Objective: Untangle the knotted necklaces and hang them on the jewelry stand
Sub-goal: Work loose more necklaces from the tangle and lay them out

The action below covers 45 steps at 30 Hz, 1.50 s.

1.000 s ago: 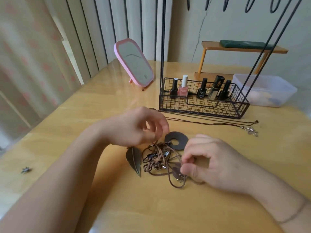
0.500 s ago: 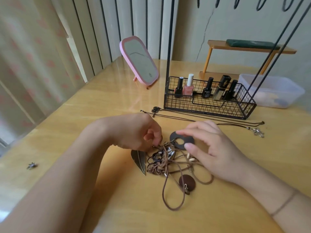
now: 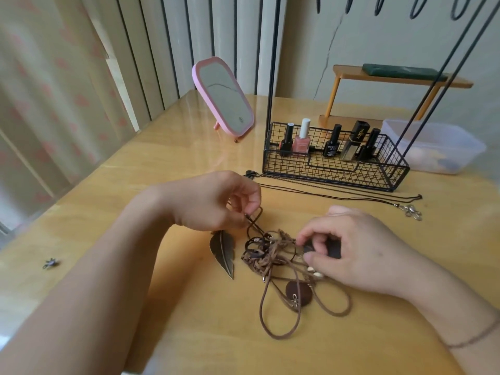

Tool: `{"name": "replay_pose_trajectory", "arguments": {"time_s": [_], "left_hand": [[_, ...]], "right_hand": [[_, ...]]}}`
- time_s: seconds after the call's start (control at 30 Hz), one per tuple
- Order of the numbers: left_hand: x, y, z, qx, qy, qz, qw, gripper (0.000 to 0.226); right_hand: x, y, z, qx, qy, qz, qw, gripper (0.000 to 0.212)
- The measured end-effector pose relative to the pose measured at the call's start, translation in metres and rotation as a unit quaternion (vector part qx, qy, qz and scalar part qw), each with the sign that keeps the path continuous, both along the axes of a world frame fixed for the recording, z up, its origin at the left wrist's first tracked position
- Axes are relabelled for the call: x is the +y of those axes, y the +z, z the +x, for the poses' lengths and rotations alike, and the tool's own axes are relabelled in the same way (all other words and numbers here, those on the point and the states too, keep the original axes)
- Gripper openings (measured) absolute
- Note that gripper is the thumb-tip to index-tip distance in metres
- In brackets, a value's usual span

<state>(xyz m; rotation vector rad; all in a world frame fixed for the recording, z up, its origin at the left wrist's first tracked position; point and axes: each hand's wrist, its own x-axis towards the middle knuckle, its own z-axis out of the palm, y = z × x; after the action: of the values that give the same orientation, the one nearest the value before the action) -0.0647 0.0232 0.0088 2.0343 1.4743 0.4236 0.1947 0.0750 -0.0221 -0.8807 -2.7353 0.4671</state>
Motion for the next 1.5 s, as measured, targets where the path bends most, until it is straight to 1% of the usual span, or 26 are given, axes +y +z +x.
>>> {"name": "replay_pose_trajectory", "arguments": {"time_s": [0.17,0.23,0.33,0.43,0.5,0.57,0.6,0.63,0.7,0.73,0.77,0.83,0.9,0.97,1.07,1.13,1.17,1.23,1.3,1.37,1.43,1.5], "left_hand": [[0.005,-0.006,0.006,-0.053,0.029,0.034,0.998,0.018],[0.007,-0.008,0.008,-0.084,0.045,0.042,0.995,0.015],[0.010,-0.010,0.012,-0.168,0.078,0.046,0.982,0.012],[0.012,-0.010,0.018,-0.273,0.102,0.058,0.955,0.008],[0.013,-0.010,0.020,-0.339,0.119,0.059,0.932,0.012],[0.012,-0.010,0.024,-0.378,0.123,0.054,0.916,0.015],[0.012,-0.010,0.028,-0.387,0.116,0.047,0.913,0.015],[0.012,-0.012,0.032,-0.397,0.105,0.037,0.911,0.015],[0.011,-0.015,0.041,-0.427,0.083,0.020,0.900,0.015],[0.012,-0.017,0.044,-0.442,0.076,0.017,0.893,0.015],[0.013,-0.018,0.047,-0.455,0.068,0.017,0.888,0.014],[0.013,-0.019,0.050,-0.487,0.045,0.015,0.872,0.010],[0.013,-0.019,0.051,-0.528,0.023,0.003,0.849,0.007],[0.013,-0.018,0.052,-0.563,0.000,-0.012,0.826,0.006],[0.012,-0.017,0.054,-0.607,-0.040,-0.042,0.793,0.008],[0.011,-0.016,0.055,-0.628,-0.056,-0.066,0.773,0.010],[0.010,-0.016,0.056,-0.634,-0.062,-0.074,0.767,0.012],[0.010,-0.018,0.057,-0.632,-0.065,-0.083,0.768,0.015],[0.011,-0.020,0.059,-0.616,-0.052,-0.086,0.781,0.017],[0.012,-0.023,0.059,-0.577,-0.019,-0.080,0.812,0.020],[0.014,-0.027,0.058,-0.512,0.017,-0.069,0.856,0.031],[0.014,-0.029,0.059,-0.462,0.019,-0.065,0.884,0.034]], "right_hand": [[0.008,0.014,0.025,-0.099,-0.062,0.051,0.992,0.005],[0.012,0.017,0.036,-0.125,-0.097,0.060,0.985,0.007],[0.014,0.020,0.043,-0.160,-0.114,0.055,0.979,0.005],[0.009,0.024,0.043,-0.193,-0.085,0.017,0.977,0.029],[0.004,0.026,0.043,-0.194,-0.050,-0.022,0.980,0.031],[0.001,0.026,0.039,-0.166,-0.024,-0.032,0.985,0.030],[0.001,0.023,0.037,-0.124,-0.019,-0.019,0.992,0.031],[0.000,0.020,0.034,-0.058,-0.028,0.001,0.998,0.031],[-0.002,0.014,0.022,0.105,-0.053,0.033,0.993,0.021],[-0.004,0.010,0.016,0.165,-0.061,0.031,0.984,0.016],[-0.005,0.006,0.010,0.200,-0.068,0.018,0.977,0.018],[-0.006,-0.004,0.003,0.225,-0.081,-0.014,0.971,0.028],[-0.004,-0.009,-0.001,0.228,-0.088,-0.028,0.969,0.031],[-0.002,-0.011,-0.004,0.228,-0.085,-0.046,0.969,0.030],[-0.002,-0.011,-0.006,0.231,-0.069,-0.079,0.967,0.024],[-0.004,-0.007,-0.007,0.256,-0.044,-0.137,0.956,0.019],[-0.006,-0.005,-0.007,0.278,-0.029,-0.182,0.943,0.016],[-0.008,-0.001,-0.006,0.314,-0.009,-0.230,0.921,0.017],[-0.007,-0.001,-0.006,0.347,-0.015,-0.221,0.911,0.014],[-0.004,-0.001,-0.005,0.397,-0.044,-0.231,0.887,0.018],[0.000,0.001,-0.001,0.445,-0.063,-0.247,0.858,0.021],[0.001,0.005,0.001,0.483,-0.070,-0.260,0.833,0.022]]}}
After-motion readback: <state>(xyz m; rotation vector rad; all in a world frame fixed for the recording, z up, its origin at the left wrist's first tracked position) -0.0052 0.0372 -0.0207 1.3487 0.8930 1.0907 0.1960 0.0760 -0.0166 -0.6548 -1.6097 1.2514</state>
